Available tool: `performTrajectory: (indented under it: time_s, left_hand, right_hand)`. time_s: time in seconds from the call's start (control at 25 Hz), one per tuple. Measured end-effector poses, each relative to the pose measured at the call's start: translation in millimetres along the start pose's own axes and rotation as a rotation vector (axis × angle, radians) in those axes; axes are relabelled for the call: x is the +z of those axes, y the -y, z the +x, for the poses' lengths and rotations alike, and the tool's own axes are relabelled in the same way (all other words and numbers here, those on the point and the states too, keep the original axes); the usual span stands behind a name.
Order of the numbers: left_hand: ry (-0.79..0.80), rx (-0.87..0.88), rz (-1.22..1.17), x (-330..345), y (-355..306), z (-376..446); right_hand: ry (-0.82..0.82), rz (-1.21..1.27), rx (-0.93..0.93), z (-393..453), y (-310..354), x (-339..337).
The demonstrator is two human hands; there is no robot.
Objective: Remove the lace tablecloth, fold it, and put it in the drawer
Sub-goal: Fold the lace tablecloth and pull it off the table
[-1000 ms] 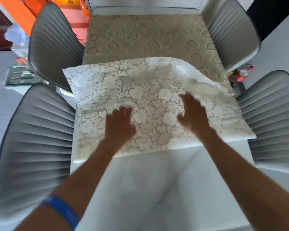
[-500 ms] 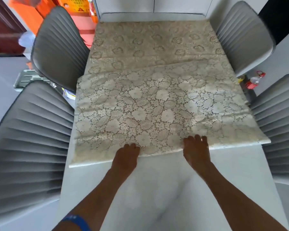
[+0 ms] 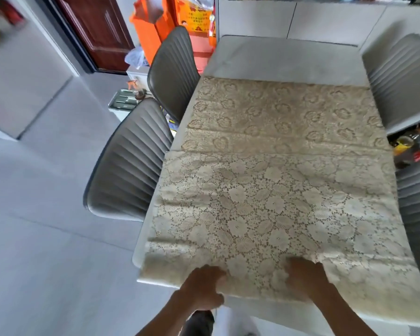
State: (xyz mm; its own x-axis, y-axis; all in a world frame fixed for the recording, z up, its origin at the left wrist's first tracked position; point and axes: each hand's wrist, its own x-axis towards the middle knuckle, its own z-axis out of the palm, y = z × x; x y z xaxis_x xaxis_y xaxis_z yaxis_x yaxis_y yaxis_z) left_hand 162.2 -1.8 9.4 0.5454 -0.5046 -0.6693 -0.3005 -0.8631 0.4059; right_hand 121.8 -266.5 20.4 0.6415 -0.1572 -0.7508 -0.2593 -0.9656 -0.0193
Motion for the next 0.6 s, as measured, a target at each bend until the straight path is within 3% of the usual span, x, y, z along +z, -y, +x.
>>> performTrajectory:
  time_s: [0.16,0.28,0.6]
  left_hand:
    - [-0.248,-0.075,-0.053,-70,26,9]
    - [-0.351,-0.125,-0.017,-133,63,45]
    - [-0.281,-0.114,0.244,-258,150,197]
  right_hand:
    - [-0.281,0.160,-0.121,17,50,-64]
    - [-0.362,0.193,-0.204,46,94,-102]
    - [-0.451,0.226,-0.168,203,159,-190]
